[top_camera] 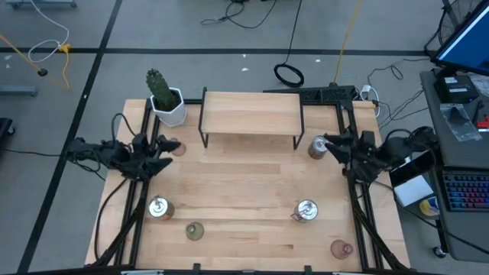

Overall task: Pick & Place candle stick holders
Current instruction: Put the top right silver scented candle on the shelf

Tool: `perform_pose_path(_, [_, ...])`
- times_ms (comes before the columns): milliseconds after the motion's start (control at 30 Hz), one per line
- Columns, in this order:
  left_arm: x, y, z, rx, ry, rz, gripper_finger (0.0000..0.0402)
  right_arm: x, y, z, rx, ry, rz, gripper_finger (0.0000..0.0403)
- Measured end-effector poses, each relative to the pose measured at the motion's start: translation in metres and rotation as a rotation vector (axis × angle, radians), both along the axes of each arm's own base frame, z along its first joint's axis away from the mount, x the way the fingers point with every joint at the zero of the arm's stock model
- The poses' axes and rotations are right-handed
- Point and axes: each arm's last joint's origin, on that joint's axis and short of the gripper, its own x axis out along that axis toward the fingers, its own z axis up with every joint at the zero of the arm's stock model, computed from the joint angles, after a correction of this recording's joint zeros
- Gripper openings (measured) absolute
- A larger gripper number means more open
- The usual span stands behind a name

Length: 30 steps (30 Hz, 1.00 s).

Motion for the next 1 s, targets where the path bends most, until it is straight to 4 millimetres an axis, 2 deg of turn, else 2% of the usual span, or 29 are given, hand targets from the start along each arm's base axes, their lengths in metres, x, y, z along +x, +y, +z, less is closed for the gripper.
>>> perform_pose_path(233, [-0.003, 0.001, 0.004, -0.025, 0.143, -0.005, 0.0395, 0.016, 0.004, 0.026, 0.007, 0.225, -0.146, 0.0123])
perform_pose_path(533, [-0.013, 0.005, 0.011, 0.004, 0.312, 0.026, 0.0395, 0.033, 0.012, 0.035, 0.116, 0.407, -0.174, 0.0060])
perform_pose_path(767, [-0.023, 0.008, 0.014, -0.003, 0.433, 0.033, 0.0395, 0.046, 0.017, 0.031, 0.190, 0.491, -0.160, 0.0008])
perform_pose_path(1000, [-0.027, 0.009, 0.010, -0.063, 0.592, 0.039, 0.0395, 0.061, 0.010, 0.018, 0.293, 0.603, -0.150, 0.0001])
